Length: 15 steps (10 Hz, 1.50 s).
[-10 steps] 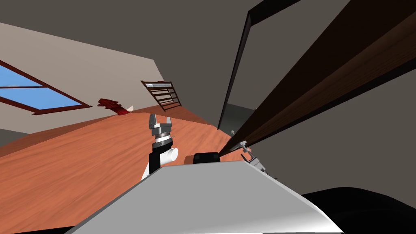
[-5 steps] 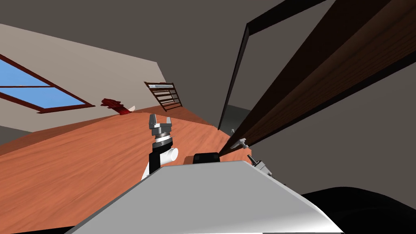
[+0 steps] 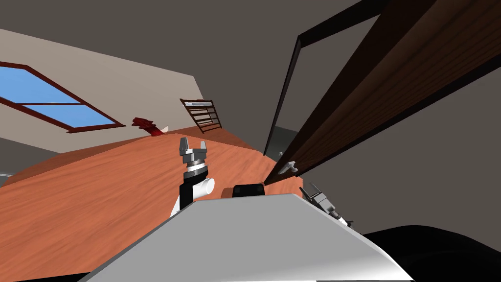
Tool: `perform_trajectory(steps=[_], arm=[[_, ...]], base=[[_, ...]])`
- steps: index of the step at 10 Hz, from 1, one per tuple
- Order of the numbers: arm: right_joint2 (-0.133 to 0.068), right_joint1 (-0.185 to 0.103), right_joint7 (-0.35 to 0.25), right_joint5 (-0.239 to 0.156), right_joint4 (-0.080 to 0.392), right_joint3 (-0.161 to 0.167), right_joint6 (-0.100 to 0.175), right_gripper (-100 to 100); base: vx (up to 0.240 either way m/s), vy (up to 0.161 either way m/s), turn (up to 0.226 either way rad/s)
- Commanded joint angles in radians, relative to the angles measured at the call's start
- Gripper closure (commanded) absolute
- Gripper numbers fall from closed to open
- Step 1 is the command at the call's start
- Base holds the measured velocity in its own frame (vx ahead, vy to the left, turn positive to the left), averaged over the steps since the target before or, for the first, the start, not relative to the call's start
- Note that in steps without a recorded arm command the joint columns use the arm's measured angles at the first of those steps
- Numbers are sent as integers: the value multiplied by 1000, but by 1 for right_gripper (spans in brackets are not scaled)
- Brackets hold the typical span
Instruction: Pull the door open
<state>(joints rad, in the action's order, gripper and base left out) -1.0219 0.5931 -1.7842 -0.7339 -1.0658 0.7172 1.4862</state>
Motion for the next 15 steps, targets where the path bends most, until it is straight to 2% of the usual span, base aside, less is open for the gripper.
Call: perform_trajectory(steps=[1, 2, 3, 7, 8, 9, 14, 15], arm=[[-12, -2, -36, -29, 21, -10, 2, -100], [-9, -3, -23, -19, 14, -7, 1, -100], [-12, -9, -33, -30, 15, -13, -9, -100], [-16, -20, -41, -47, 13, -26, -31, -100], [-15, -20, -41, -43, 18, -23, -25, -100], [-15, -20, -41, -43, 18, -23, -25, 100], [-15, -20, -41, -43, 18, -23, -25, 100], [0, -39, -57, -28, 49, -16, -9, 100]], base=[[-183, 35, 33], [-76, 15, 0], [130, 19, 61], [220, 41, 60], [103, 20, 16], [-7, -3, -10], [-20, -6, 1], [46, 50, 176]])
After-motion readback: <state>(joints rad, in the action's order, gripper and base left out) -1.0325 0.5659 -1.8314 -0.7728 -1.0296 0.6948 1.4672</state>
